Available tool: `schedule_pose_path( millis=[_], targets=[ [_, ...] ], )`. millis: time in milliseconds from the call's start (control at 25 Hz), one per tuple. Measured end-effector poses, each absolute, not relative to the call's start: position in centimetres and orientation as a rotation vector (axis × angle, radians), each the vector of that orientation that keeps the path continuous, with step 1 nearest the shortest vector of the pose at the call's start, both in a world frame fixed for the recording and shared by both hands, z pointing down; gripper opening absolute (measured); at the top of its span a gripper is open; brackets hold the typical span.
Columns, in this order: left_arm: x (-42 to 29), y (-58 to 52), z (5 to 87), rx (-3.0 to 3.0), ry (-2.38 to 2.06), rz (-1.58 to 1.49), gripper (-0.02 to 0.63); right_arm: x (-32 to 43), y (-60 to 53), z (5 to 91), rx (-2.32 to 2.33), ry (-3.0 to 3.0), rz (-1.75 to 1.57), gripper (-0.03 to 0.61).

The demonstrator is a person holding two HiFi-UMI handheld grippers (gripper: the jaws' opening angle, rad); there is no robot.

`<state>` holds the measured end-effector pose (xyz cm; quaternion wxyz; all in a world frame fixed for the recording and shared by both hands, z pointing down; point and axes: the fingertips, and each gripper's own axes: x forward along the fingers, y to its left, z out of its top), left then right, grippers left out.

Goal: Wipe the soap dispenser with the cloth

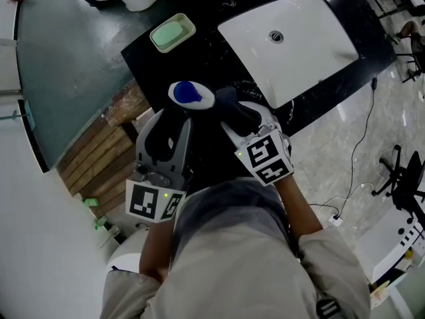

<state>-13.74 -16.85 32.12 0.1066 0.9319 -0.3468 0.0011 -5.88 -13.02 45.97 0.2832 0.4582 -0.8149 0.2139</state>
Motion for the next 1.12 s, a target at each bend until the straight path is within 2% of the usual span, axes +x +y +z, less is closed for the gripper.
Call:
schedule_pose_path(
  millis=[200, 360, 480, 720, 1120],
  targets=[
    [-14.0, -16.8, 32.3, 2.733, -1.018, 0.0, 0.143, -5.5, -13.1, 44.5, 1.275, -2.197, 0.54, 0.178],
    [-14.4, -16.7, 32.1, 2.723, -1.033, -0.002, 0.138, -4.9, -13.2, 42.9, 1.353, -2.211, 0.503, 0.057],
    [-14.7, -16.6, 31.8, 2.723, -1.042, -0.016, 0.081, -4.6, -13.2, 41.3, 1.417, -2.231, 0.478, 0.002],
    [-14.8, -15.8, 31.1, 2.716, -1.029, -0.028, 0.009, -4.9, -12.6, 37.1, 1.497, -2.327, 0.416, 0.0],
    [-14.6, -14.5, 30.5, 2.654, -1.008, 0.008, 0.006, -5.0, -11.7, 30.1, 1.626, -2.472, 0.315, 0.0]
  ],
)
